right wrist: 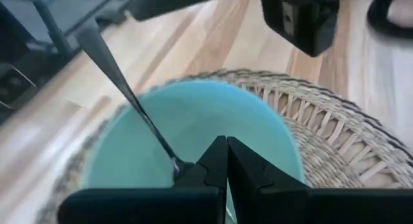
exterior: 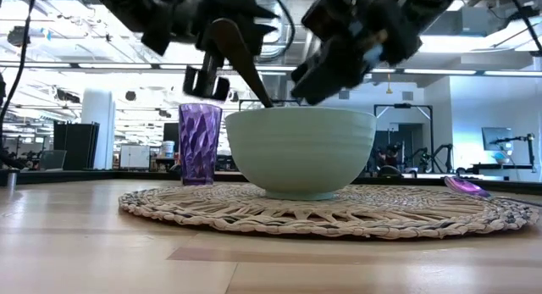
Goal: Pick & Place Utensil
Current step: Put the blue spoon into the bowl on the brown mat
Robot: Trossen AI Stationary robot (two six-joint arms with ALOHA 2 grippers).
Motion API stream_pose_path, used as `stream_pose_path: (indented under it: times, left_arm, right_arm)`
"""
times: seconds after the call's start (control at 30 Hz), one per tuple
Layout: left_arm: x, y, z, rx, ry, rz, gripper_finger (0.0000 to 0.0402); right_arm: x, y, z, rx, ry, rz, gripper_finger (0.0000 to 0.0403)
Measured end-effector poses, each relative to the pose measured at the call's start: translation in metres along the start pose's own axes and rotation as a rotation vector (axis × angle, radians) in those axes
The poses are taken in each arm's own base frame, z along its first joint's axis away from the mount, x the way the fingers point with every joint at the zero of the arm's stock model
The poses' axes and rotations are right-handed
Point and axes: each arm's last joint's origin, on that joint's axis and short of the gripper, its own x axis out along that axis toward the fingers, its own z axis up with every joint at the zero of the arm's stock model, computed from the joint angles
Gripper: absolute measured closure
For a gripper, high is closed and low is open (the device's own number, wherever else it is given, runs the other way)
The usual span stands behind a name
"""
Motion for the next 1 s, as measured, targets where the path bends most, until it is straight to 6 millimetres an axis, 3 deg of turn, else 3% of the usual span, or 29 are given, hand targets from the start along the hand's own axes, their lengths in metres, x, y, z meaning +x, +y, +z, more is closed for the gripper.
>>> stream_pose_path:
  times: [0.27,0.47,0.6,0.73,1.0]
  left_arm:
    - [-0.023,-0.036,-0.008,0.538,-0.041,-0.087,0.036]
    - [-0.039,-0.045,-0.015,0.74,-0.025,-0.048,0.036]
    - [-0.043,-0.044,-0.017,0.8,-0.022,0.001,0.036]
    - [-0.046,-0.044,-0.016,0.845,-0.041,0.026,0.036]
    - [-0.057,-0.04,-0.004,0.909,-0.088,0.084,0.036]
  right_arm:
    - [-0.061,0.029,0.025,0.267,-0.015,-0.067,0.0403]
    - [-0.089,0.061,0.025,0.458,0.036,-0.221,0.0403]
    - [-0.09,0.081,0.022,0.572,0.08,-0.232,0.0403]
    - [-0.08,0.096,0.018,0.557,0.135,-0.213,0.0403]
    - [-0.053,0.093,0.004,0.633,0.267,-0.161,0.0403]
